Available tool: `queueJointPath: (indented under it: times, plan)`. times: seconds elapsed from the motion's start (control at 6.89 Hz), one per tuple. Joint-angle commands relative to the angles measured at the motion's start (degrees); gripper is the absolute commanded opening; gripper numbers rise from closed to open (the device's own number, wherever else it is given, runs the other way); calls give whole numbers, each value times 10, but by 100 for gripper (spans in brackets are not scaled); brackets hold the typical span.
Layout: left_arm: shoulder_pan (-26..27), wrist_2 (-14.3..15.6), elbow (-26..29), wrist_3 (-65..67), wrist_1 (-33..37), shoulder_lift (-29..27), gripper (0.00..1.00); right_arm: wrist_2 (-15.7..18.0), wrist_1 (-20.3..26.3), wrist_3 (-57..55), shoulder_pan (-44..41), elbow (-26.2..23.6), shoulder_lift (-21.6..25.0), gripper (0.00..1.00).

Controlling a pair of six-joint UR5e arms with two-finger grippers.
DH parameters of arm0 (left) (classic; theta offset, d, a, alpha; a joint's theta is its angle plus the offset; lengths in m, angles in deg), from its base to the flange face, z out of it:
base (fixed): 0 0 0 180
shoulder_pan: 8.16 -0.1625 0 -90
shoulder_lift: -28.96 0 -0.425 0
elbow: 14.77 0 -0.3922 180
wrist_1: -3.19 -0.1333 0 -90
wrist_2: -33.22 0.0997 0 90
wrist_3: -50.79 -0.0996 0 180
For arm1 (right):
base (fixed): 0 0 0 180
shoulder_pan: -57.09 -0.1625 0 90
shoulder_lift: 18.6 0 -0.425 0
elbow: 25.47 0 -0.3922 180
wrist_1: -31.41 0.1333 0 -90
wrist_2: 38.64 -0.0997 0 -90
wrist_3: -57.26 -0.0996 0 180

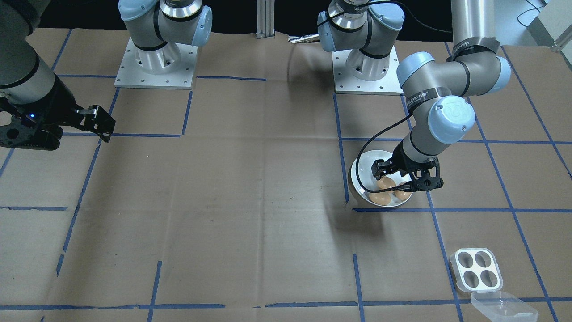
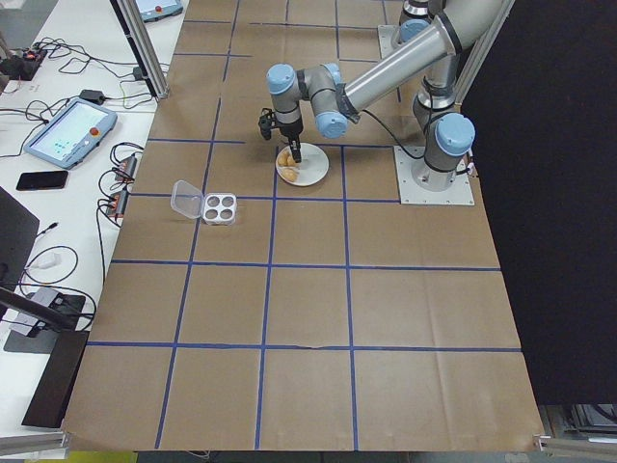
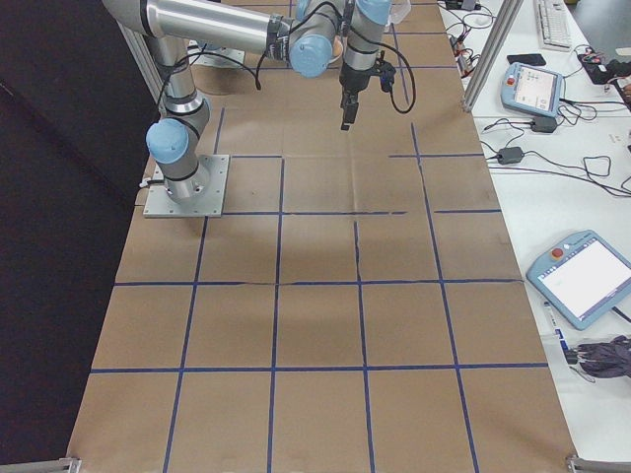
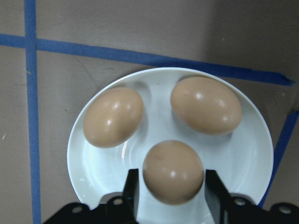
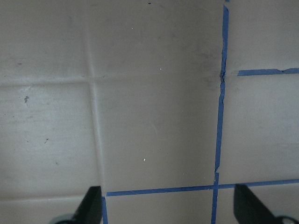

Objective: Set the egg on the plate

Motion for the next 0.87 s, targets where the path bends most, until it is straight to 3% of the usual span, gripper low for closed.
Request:
queueJointPath:
  times: [0.0, 0.15, 0.44, 0.73]
  plan:
    - [0, 5, 27, -4, 2, 27, 99, 0, 0, 0, 0, 0, 0, 100]
    - [1, 4, 71, -4, 33, 36, 99, 0, 0, 0, 0, 0, 0, 100]
    - [4, 2, 171, 7, 170, 62, 99, 0, 0, 0, 0, 0, 0, 100]
    - [63, 2, 215, 76, 229, 87, 99, 0, 0, 0, 0, 0, 0, 100]
